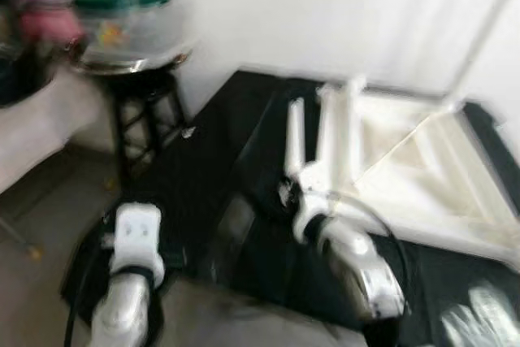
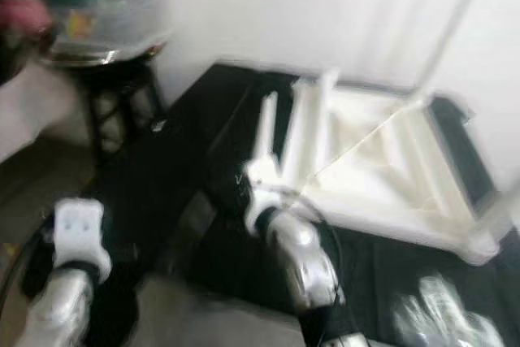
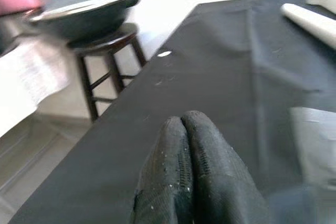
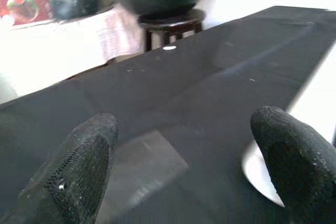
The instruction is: Building children table
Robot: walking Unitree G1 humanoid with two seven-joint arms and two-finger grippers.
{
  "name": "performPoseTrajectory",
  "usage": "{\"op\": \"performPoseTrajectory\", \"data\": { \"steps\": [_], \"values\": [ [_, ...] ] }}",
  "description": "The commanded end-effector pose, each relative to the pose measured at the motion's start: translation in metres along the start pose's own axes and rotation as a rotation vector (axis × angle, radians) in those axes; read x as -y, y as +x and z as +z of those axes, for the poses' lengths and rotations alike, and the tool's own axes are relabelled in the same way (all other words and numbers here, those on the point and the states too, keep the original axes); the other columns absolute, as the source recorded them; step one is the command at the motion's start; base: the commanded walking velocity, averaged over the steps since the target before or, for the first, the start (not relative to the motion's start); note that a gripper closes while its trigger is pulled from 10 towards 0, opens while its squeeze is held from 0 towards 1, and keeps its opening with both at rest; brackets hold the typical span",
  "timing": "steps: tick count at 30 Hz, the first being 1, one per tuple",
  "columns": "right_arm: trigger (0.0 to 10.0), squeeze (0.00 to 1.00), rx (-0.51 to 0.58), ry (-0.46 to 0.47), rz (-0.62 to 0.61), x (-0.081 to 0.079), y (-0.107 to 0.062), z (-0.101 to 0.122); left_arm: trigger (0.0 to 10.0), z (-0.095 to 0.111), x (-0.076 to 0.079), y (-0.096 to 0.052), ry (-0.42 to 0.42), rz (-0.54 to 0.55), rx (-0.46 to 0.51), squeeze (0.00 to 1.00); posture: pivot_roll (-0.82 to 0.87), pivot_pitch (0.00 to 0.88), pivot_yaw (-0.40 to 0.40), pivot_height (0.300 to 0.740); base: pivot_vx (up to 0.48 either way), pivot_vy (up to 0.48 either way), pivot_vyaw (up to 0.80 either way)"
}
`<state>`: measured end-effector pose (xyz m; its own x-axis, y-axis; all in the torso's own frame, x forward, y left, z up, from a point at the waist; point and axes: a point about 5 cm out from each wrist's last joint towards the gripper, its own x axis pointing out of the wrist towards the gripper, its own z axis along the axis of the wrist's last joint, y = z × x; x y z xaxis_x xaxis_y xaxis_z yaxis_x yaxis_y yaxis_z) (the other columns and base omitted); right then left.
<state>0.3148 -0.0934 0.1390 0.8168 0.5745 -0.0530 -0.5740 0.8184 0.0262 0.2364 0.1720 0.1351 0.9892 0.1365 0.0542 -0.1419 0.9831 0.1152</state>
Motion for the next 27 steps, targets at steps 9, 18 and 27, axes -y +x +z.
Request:
{"op": "performPoseTrajectory", "data": {
  "steps": [9,18,27],
  "values": [
    [10.0,0.0,0.025,0.006,-0.005,0.002,-0.002,0.003,10.0,0.004,-0.001,0.004,-0.031,-0.012,0.026,0.0,-0.09,0.036,0.023,0.74,0.0,0.0,-0.8],
    [10.0,0.0,0.029,0.012,-0.011,0.002,-0.003,0.003,10.0,0.038,0.018,0.011,-0.006,-0.304,0.19,0.0,-0.1,0.035,0.019,0.74,0.0,0.0,-0.8],
    [10.0,0.0,0.029,0.019,-0.015,0.003,-0.003,0.003,10.0,0.051,0.025,0.02,0.307,-0.451,0.252,0.0,-0.1,0.035,0.022,0.74,0.0,0.0,-0.8]
  ]
}}
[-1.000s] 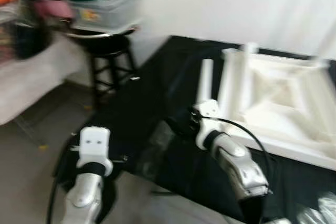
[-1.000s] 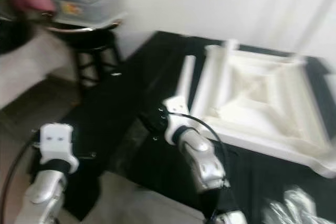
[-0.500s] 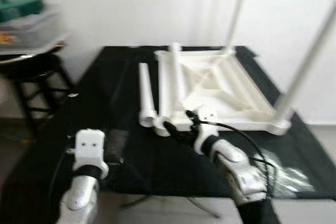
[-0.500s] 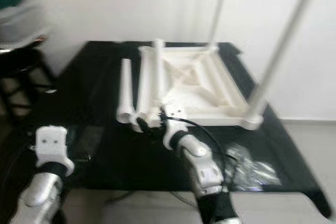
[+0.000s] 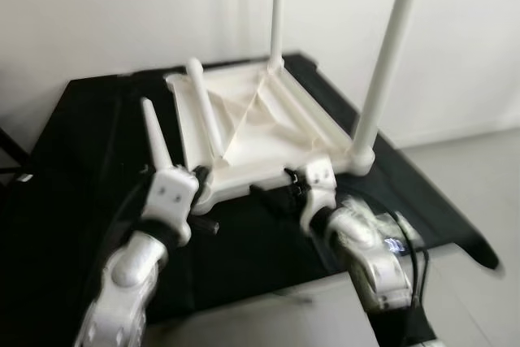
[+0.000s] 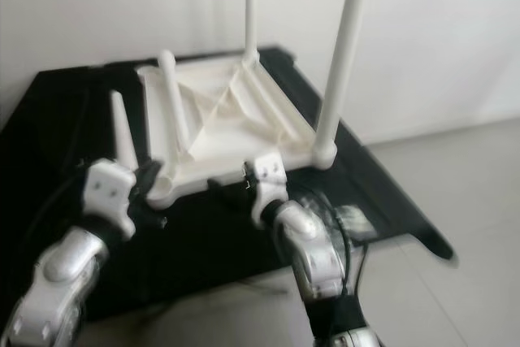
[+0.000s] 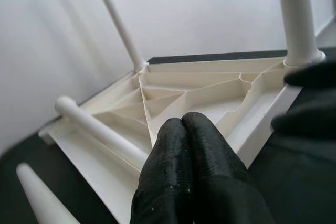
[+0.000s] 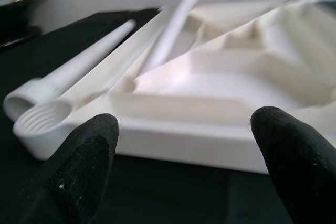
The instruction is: Building children table
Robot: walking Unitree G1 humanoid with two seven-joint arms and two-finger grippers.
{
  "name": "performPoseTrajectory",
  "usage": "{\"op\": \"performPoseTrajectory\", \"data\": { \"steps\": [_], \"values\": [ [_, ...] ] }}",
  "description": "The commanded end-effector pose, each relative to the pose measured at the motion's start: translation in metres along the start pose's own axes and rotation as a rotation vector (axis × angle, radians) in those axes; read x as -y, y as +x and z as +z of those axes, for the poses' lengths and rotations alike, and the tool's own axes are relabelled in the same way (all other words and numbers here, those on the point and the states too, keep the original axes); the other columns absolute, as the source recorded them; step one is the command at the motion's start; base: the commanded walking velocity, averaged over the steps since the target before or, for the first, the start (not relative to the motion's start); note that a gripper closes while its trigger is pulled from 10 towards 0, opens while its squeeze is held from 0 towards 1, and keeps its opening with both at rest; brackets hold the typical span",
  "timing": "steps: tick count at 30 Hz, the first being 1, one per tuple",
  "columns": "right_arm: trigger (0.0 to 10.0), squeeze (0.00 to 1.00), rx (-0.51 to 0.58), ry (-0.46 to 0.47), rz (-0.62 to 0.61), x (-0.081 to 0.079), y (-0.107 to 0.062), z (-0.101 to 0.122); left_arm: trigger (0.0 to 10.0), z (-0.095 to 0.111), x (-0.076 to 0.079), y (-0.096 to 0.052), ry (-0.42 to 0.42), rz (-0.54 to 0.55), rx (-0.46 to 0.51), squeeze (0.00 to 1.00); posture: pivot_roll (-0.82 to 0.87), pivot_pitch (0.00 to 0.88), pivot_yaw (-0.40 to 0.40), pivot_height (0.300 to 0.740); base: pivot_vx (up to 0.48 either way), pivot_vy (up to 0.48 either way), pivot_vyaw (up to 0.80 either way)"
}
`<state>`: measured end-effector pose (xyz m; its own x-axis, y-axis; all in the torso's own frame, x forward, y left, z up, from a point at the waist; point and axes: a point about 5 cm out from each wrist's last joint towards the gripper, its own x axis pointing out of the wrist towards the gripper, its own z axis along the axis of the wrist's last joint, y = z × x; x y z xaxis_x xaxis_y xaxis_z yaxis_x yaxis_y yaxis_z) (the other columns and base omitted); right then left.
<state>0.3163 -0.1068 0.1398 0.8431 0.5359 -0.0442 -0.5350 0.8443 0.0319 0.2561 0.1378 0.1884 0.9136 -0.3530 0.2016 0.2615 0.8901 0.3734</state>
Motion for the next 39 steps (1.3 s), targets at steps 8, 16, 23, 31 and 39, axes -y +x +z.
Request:
{"op": "performPoseTrajectory", "data": {
  "steps": [8,16,23,31,39],
  "values": [
    [10.0,0.0,0.026,0.024,0.032,-0.01,0.002,0.003,10.0,-0.03,-0.037,-0.002,0.487,0.066,-0.249,0.0,-0.1,0.039,0.027,0.74,0.0,0.0,-0.43],
    [10.0,0.0,0.022,0.02,0.035,-0.01,0.002,0.003,10.0,-0.055,-0.071,-0.026,0.599,0.127,-0.531,1.0,-0.1,0.041,0.025,0.74,0.0,0.0,0.0],
    [10.0,0.0,0.0,-0.041,0.159,-0.023,0.003,0.001,10.0,-0.058,-0.06,-0.03,0.551,0.005,-0.599,1.0,-0.1,0.04,0.023,0.74,0.0,0.0,0.0],
    [10.0,0.0,-0.018,-0.06,0.203,-0.028,0.003,-0.001,10.0,-0.062,-0.043,-0.014,0.619,-0.04,-0.553,1.0,-0.1,0.038,0.024,0.74,0.0,0.0,0.0],
    [10.0,0.0,-0.02,-0.055,0.207,-0.029,0.002,-0.002,10.0,-0.069,-0.045,0.003,0.704,0.02,-0.555,0.0,-0.11,0.042,0.031,0.74,0.0,0.0,0.0]
  ]
}}
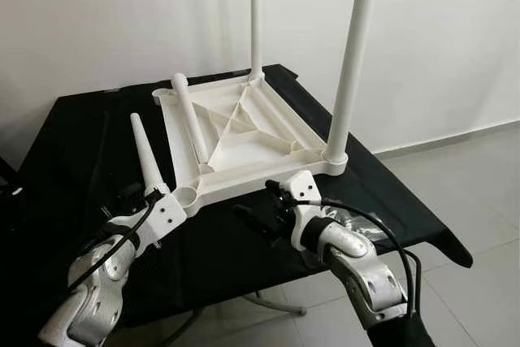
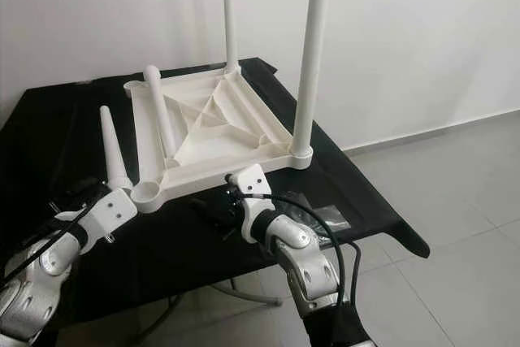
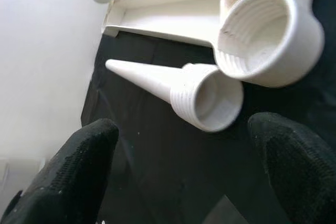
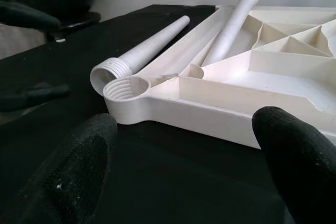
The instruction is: Building children table
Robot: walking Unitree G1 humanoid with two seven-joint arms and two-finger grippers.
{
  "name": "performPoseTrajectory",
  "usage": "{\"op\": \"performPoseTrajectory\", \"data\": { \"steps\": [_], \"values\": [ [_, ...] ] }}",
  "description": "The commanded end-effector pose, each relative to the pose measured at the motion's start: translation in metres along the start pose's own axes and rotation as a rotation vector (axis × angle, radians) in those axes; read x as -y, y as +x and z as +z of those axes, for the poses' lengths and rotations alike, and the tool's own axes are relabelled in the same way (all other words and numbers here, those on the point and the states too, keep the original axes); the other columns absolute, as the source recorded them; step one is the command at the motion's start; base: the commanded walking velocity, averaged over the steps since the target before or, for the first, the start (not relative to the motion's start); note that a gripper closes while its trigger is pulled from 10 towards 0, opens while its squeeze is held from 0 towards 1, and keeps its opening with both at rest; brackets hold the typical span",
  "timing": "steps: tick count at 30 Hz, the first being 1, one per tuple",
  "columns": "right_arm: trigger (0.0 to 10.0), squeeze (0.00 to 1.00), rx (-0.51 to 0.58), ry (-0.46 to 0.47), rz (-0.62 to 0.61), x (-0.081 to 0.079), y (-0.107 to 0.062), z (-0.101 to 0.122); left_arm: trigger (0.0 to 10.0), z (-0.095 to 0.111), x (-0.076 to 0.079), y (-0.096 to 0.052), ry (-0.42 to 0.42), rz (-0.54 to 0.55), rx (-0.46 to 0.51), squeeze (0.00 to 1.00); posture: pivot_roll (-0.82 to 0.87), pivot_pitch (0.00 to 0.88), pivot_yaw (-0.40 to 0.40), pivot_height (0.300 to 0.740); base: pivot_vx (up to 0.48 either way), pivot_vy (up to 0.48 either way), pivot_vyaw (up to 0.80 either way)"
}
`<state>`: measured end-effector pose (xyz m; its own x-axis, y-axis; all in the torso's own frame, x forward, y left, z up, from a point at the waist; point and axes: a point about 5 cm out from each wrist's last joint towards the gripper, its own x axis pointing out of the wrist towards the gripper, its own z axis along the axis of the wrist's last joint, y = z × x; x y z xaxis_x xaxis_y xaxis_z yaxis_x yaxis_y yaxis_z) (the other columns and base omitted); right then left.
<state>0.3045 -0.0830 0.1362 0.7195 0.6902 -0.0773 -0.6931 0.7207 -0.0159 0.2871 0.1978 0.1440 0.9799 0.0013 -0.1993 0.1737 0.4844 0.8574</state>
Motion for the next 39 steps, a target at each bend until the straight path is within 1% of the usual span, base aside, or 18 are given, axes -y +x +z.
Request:
{"op": "performPoseTrajectory", "data": {
  "steps": [1,4,7,9,10,12,13,16,19,24,26,28,30,33,36,39],
  "values": [
    [10.0,0.0,0.015,0.004,0.009,-0.002,-0.001,0.003,10.0,0.001,0.0,0.005,0.043,0.018,-0.004,0.0,-0.11,0.042,0.031,0.74,0.0,0.0,0.0],
    [10.0,0.0,0.015,0.003,0.011,-0.003,-0.001,0.003,10.0,0.001,-0.001,0.007,0.054,0.024,-0.003,0.0,-0.11,0.042,0.031,0.74,0.0,0.0,0.0],
    [10.0,0.0,0.015,0.003,0.013,-0.004,-0.001,0.003,10.0,0.003,-0.003,0.019,0.073,0.05,0.004,0.0,-0.12,0.052,0.038,0.74,0.0,0.0,0.0],
    [10.0,0.0,0.015,0.005,0.013,-0.004,-0.001,0.003,10.0,0.003,-0.004,0.028,0.081,0.046,0.011,0.0,-0.12,0.053,0.038,0.74,0.0,0.0,0.0],
    [10.0,0.0,0.015,0.005,0.013,-0.004,-0.001,0.003,10.0,0.003,-0.004,0.028,0.081,0.046,0.011,0.0,-0.12,0.053,0.038,0.74,0.0,0.0,0.0],
    [10.0,0.0,0.016,0.006,0.014,-0.005,-0.002,0.004,10.0,0.004,-0.005,0.034,0.106,0.041,0.012,0.0,-0.13,0.064,0.044,0.74,0.0,0.0,0.0],
    [10.0,0.0,0.016,0.006,0.014,-0.005,-0.002,0.004,10.0,0.004,-0.005,0.034,0.106,0.041,0.012,0.0,-0.13,0.064,0.044,0.74,0.0,0.0,0.0],
    [10.0,0.0,0.018,0.009,0.013,-0.006,-0.003,0.005,10.0,0.007,-0.006,0.041,0.132,0.038,0.023,0.0,-0.13,0.069,0.047,0.74,0.0,0.0,0.0],
    [10.0,0.0,0.018,0.011,0.013,-0.006,-0.004,0.005,10.0,0.009,-0.004,0.046,0.163,0.02,0.024,0.0,-0.14,0.08,0.052,0.74,0.0,0.0,0.0],
    [10.0,0.0,0.018,0.014,0.014,-0.007,-0.005,0.005,10.0,0.01,-0.003,0.051,0.204,0.009,0.02,0.0,-0.14,0.089,0.054,0.74,0.0,0.0,0.0],
    [10.0,0.0,0.018,0.017,0.015,-0.009,-0.006,0.006,10.0,0.011,-0.002,0.055,0.247,-0.014,0.023,0.0,-0.15,0.095,0.056,0.74,0.0,0.0,0.0],
    [10.0,0.0,0.019,0.021,0.015,-0.01,-0.006,0.006,10.0,0.012,-0.001,0.056,0.258,-0.04,0.031,0.0,-0.15,0.099,0.058,0.74,0.0,0.0,0.0],
    [10.0,0.0,0.019,0.021,0.015,-0.01,-0.006,0.006,10.0,0.012,-0.001,0.056,0.258,-0.04,0.031,0.0,-0.15,0.099,0.058,0.74,0.0,0.0,0.0],
    [10.0,0.0,0.019,0.026,0.015,-0.01,-0.006,0.006,10.0,0.012,-0.003,0.058,0.282,-0.045,0.034,0.0,-0.14,0.103,0.06,0.74,0.0,0.0,0.0],
    [10.0,0.0,0.019,0.029,0.015,-0.012,-0.006,0.006,10.0,0.01,-0.007,0.06,0.324,-0.052,0.035,0.0,-0.15,0.104,0.062,0.74,0.0,0.0,0.0],
    [10.0,0.0,0.019,0.031,0.014,-0.012,-0.006,0.006,10.0,0.008,-0.009,0.061,0.339,-0.076,0.032,0.0,-0.15,0.104,0.063,0.74,0.0,0.0,0.0]
  ]
}}
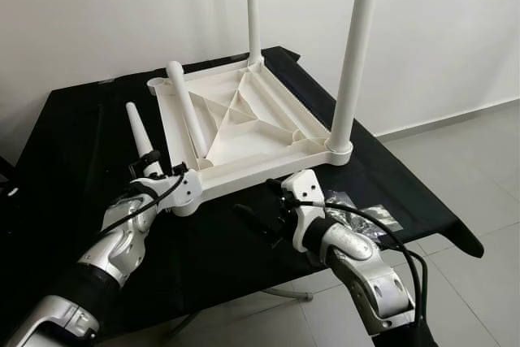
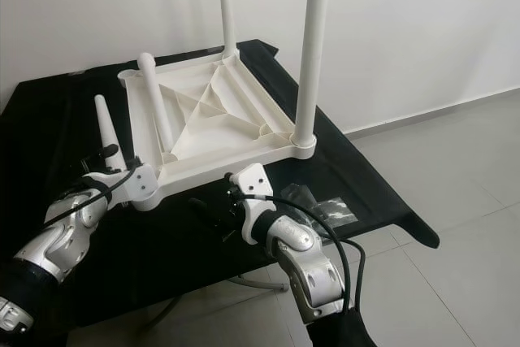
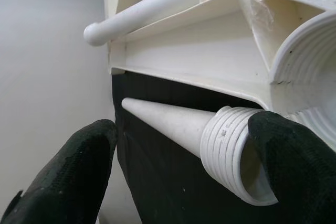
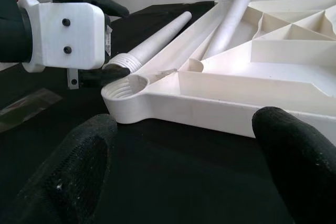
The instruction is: Building children table
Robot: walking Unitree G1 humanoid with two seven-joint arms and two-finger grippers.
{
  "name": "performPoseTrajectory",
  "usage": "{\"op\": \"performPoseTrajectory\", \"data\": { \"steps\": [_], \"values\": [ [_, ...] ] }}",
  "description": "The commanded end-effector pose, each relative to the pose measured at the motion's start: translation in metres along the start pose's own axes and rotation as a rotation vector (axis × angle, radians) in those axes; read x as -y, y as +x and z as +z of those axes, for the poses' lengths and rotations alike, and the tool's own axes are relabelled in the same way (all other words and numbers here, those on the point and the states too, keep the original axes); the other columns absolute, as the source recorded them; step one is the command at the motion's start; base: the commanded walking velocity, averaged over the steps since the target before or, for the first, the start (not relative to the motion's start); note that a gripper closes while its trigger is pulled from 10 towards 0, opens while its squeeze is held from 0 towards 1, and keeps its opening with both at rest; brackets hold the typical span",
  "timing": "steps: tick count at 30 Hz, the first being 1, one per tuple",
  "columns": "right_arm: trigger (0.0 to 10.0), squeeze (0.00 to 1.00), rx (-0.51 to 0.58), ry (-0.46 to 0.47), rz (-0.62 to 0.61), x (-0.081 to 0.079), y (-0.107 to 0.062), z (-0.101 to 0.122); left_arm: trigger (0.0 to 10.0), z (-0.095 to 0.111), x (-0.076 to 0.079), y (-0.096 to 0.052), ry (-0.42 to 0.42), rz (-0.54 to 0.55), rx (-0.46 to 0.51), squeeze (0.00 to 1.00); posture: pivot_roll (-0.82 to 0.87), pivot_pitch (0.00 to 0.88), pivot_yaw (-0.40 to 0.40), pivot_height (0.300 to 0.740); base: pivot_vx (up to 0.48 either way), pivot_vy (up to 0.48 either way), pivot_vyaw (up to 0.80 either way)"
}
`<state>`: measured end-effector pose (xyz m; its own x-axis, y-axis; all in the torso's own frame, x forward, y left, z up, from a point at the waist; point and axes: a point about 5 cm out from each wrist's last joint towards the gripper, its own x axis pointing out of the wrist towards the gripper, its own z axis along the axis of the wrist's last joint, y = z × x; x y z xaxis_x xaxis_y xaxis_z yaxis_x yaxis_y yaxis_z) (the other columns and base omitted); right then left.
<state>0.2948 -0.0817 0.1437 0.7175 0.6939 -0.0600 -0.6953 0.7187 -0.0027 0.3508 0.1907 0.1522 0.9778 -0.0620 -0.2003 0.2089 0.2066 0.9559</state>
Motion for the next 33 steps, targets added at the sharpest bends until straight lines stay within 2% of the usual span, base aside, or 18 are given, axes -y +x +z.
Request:
{"op": "performPoseTrajectory", "data": {
  "steps": [1,10,18,24,31,33],
  "values": [
    [10.0,0.0,0.001,0.019,0.009,-0.005,0.0,-0.001,10.0,-0.008,0.008,0.0,0.045,-0.069,-0.021,0.0,-0.15,0.104,0.063,0.74,0.0,0.0,0.0],
    [10.0,0.0,0.0,0.022,0.009,-0.004,0.0,0.0,10.0,-0.015,-0.005,-0.006,0.067,-0.09,-0.02,0.0,-0.14,0.103,0.059,0.74,0.0,0.0,0.0],
    [10.0,0.0,-0.004,0.022,0.009,-0.004,-0.001,0.0,10.0,-0.015,-0.012,-0.012,0.052,-0.132,-0.018,0.0,-0.14,0.103,0.055,0.74,0.0,0.0,0.0],
    [10.0,0.0,-0.004,0.026,0.01,-0.004,-0.001,0.0,10.0,-0.01,-0.021,-0.023,0.027,-0.146,-0.011,0.0,-0.15,0.104,0.058,0.74,0.0,0.0,0.0],
    [10.0,0.0,-0.01,0.011,0.02,-0.003,-0.001,0.0,10.0,-0.014,-0.019,-0.025,0.058,-0.145,-0.036,0.0,-0.15,0.094,0.044,0.74,0.0,0.0,0.0],
    [10.0,0.0,-0.011,0.01,0.018,-0.003,-0.001,-0.001,10.0,-0.016,-0.013,-0.025,0.058,-0.158,-0.048,0.0,-0.16,0.093,0.052,0.74,0.0,0.0,0.0]
  ]
}}
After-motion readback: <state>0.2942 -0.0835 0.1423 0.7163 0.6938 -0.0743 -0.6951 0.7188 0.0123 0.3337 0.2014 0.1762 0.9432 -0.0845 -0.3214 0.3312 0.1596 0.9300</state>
